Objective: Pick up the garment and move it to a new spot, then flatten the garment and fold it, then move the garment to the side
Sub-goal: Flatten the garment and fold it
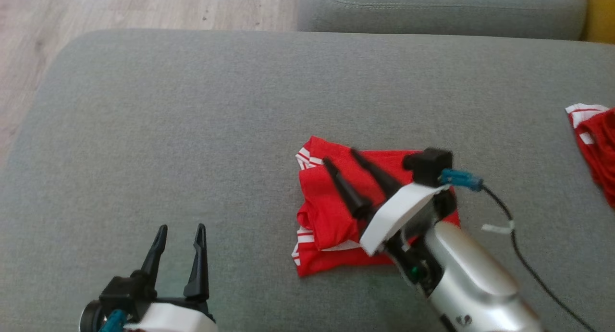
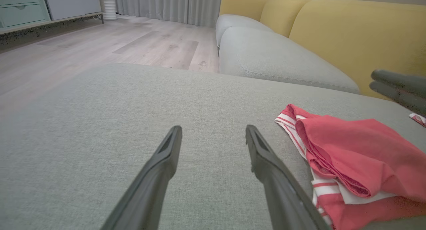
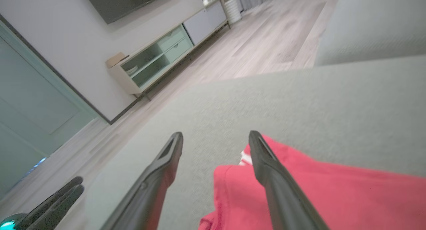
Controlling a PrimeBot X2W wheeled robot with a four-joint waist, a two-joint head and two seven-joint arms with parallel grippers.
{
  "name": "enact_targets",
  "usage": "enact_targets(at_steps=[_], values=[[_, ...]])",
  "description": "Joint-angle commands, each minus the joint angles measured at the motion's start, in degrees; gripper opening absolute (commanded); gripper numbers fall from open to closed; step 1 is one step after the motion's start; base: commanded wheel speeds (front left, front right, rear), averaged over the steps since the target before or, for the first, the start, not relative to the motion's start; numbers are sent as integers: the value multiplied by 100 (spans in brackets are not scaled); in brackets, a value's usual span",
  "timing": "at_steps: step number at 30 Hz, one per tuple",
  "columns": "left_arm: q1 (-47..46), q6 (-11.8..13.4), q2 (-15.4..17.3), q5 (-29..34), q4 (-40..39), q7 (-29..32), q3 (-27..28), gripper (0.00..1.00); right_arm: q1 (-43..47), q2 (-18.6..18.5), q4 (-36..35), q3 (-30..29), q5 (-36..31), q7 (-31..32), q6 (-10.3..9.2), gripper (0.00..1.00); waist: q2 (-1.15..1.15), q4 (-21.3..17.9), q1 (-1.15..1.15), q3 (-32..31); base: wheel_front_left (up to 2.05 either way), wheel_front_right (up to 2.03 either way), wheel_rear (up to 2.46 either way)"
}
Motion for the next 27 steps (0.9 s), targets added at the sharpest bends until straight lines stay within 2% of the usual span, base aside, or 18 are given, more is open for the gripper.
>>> enact_targets(at_steps=[1,6,13,18,22,23,24,25,27], values=[[-279,-17,67,57,-114,-59,161,100,-237,86,-143,-44,-185,-136,21,100,0,-42,0,-3,0,0,0],[-344,-66,19,83,-69,-51,75,100,-226,86,-59,-824,-1290,-488,21,100,0,-141,0,3,0,0,0],[-436,-110,-39,102,8,-41,-4,100,245,85,-394,-1756,-2393,-530,21,100,0,-223,0,8,0,0,0],[-438,-132,-69,111,61,-45,-54,100,661,85,-631,-2035,-3011,-600,21,100,0,-216,0,-23,0,0,0],[-413,-151,-83,104,94,-52,-78,100,958,85,-740,-1972,-3309,-683,21,100,0,-185,0,-44,0,0,0],[-398,-155,-87,101,107,-56,-81,100,1043,86,-736,-1850,-3435,-742,21,79,0,-168,0,-47,0,0,0],[-393,-159,-88,99,114,-58,-82,100,1074,86,-701,-1759,-3462,-750,21,44,0,-158,0,-47,0,0,0],[-391,-164,-89,99,121,-59,-86,100,1090,86,-648,-1649,-3477,-750,21,25,0,-148,0,-47,0,0,0],[-395,-173,-96,98,133,-61,-95,100,1070,86,-496,-1426,-3529,-771,21,0,0,-123,0,-44,0,0,0]])
